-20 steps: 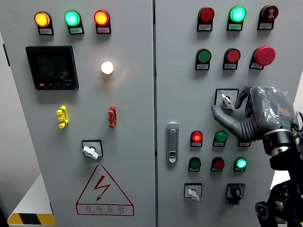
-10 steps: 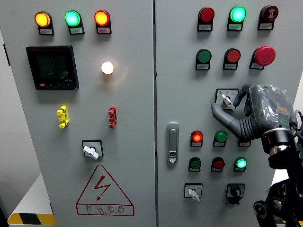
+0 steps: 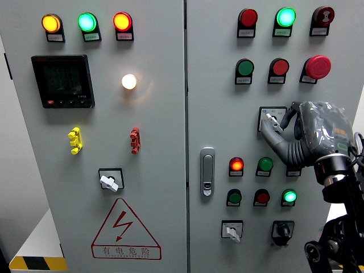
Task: Rotate and turn off gray switch
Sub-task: 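Twist the white knob with the right hand to turn the switch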
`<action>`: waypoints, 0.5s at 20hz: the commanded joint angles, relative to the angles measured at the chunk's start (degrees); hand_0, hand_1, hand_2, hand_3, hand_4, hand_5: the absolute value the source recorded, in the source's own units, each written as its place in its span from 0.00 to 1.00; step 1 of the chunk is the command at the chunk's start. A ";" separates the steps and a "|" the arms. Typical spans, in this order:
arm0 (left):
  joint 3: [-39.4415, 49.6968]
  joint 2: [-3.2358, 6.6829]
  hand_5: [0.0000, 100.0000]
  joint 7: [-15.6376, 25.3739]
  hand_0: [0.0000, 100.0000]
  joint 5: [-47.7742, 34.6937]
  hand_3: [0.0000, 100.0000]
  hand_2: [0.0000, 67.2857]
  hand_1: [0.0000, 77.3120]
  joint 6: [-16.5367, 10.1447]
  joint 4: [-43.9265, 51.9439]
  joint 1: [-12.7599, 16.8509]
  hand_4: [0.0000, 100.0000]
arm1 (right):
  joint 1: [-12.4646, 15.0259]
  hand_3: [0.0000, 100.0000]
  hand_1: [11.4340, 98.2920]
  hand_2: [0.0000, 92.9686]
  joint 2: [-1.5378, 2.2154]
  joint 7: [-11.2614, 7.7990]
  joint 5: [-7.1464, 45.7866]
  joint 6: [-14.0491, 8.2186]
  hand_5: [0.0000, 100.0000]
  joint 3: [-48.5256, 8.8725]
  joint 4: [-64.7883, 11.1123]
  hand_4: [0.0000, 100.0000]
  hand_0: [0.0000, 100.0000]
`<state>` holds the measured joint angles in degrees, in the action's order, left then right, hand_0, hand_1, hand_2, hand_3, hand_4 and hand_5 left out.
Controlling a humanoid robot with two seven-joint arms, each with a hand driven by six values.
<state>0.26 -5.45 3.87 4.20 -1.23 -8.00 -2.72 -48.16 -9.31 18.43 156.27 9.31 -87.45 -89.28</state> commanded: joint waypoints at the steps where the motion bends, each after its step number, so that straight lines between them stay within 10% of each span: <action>1: 0.00 0.00 0.12 0.00 0.00 0.02 0.18 0.20 0.00 0.00 0.00 0.00 0.10 | 0.00 0.99 0.24 0.75 0.08 0.03 0.00 0.00 1.00 0.00 -0.02 0.79 0.49; 10: 0.00 0.00 0.12 0.00 0.00 0.02 0.18 0.20 0.00 0.00 0.00 0.00 0.09 | -0.09 0.99 0.24 0.75 0.00 0.38 0.09 0.00 1.00 0.09 -0.02 0.79 0.59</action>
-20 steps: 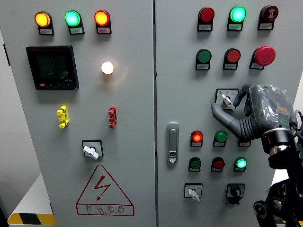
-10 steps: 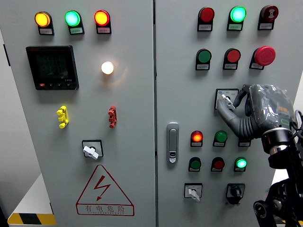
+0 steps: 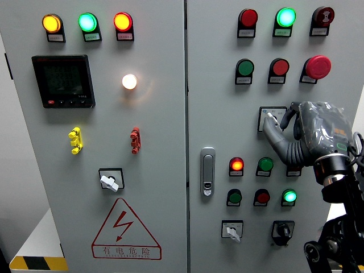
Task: Rotate and turn off gray switch
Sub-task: 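Twist the white knob with the right hand to turn the switch, then open the right hand's fingers to release the white knob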
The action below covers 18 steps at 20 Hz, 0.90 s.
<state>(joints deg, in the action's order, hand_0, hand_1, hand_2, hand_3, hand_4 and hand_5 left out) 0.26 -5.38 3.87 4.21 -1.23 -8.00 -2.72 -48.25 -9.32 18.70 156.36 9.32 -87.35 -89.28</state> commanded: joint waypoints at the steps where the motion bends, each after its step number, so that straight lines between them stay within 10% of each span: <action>1: 0.00 -0.06 0.12 0.00 0.00 0.00 0.18 0.20 0.00 0.00 0.00 0.00 0.09 | 0.00 0.99 0.24 0.75 0.09 0.19 0.00 -0.01 1.00 0.16 0.07 0.79 0.60; 18: 0.00 -0.06 0.12 0.00 0.00 0.00 0.18 0.20 0.00 0.00 0.00 0.00 0.10 | -0.35 1.00 0.24 0.76 0.00 0.19 0.00 -0.45 1.00 0.51 0.42 0.80 0.71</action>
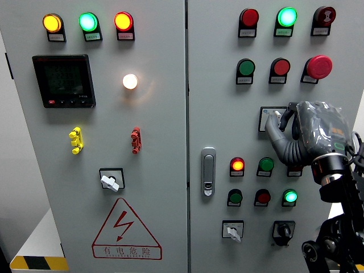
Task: Rotate and turn off gray switch
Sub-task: 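Open the right hand's fingers to release the white knob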
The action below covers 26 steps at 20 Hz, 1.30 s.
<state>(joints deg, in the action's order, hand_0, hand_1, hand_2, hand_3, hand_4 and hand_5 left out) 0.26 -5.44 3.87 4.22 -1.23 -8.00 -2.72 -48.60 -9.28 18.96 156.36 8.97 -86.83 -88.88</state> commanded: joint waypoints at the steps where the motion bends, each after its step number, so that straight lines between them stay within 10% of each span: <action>1: 0.00 -0.01 0.12 0.00 0.00 0.00 0.18 0.20 0.00 0.00 0.00 0.00 0.10 | 0.08 1.00 0.24 0.76 -0.03 -0.07 -0.01 -0.18 1.00 -0.01 -0.07 0.80 0.71; 17: 0.00 -0.01 0.12 0.00 0.00 0.00 0.18 0.20 0.00 0.00 0.00 0.00 0.10 | 3.51 0.90 0.19 0.66 -0.12 -1.29 0.08 -3.17 0.96 -0.10 -5.16 0.75 0.72; 26: 0.00 0.08 0.12 0.00 0.00 0.00 0.18 0.20 0.00 0.00 0.00 0.00 0.10 | 9.31 0.68 0.22 0.55 -0.03 -11.48 0.96 -2.91 0.82 -2.38 -13.33 0.52 0.67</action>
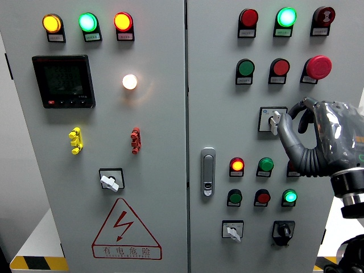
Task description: Rotate and turn off gray switch
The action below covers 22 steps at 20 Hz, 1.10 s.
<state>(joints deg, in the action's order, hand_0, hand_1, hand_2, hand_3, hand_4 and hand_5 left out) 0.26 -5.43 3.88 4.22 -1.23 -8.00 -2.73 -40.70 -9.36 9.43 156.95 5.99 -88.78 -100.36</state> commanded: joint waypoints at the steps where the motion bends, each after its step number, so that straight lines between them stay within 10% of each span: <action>1: 0.00 0.07 0.12 -0.10 0.00 0.00 0.18 0.20 0.00 0.00 0.00 0.00 0.10 | 2.37 0.65 0.23 0.52 0.05 -2.30 0.55 0.07 0.80 -0.51 -2.98 0.50 0.66; 14: 0.00 0.07 0.12 -0.01 0.00 0.00 0.18 0.20 0.00 0.00 0.00 0.00 0.09 | 12.57 0.21 0.29 0.23 0.13 -7.41 3.62 0.43 0.26 -3.06 -14.94 0.13 0.55; 15: 0.00 0.07 0.12 -0.01 0.00 0.00 0.18 0.20 0.00 0.00 0.00 0.00 0.09 | 12.93 0.19 0.27 0.21 0.22 -7.41 4.15 0.34 0.23 -3.06 -15.82 0.12 0.47; 17: 0.00 0.07 0.12 -0.01 0.00 0.00 0.18 0.20 0.00 0.00 0.00 0.00 0.09 | 14.42 0.16 0.31 0.17 0.31 -7.41 4.50 0.08 0.21 -3.15 -17.66 0.12 0.00; 22: 0.00 0.07 0.12 -0.01 0.00 0.00 0.18 0.20 0.00 0.00 0.00 0.00 0.09 | 17.06 0.15 0.36 0.15 0.22 -7.49 4.42 -3.34 0.20 -3.24 -18.73 0.11 0.00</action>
<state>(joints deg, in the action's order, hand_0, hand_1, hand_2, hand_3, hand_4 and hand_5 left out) 0.26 -5.36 3.86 4.22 -1.23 -8.00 -2.73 -24.24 -9.05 1.99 161.44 4.17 -92.38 -119.00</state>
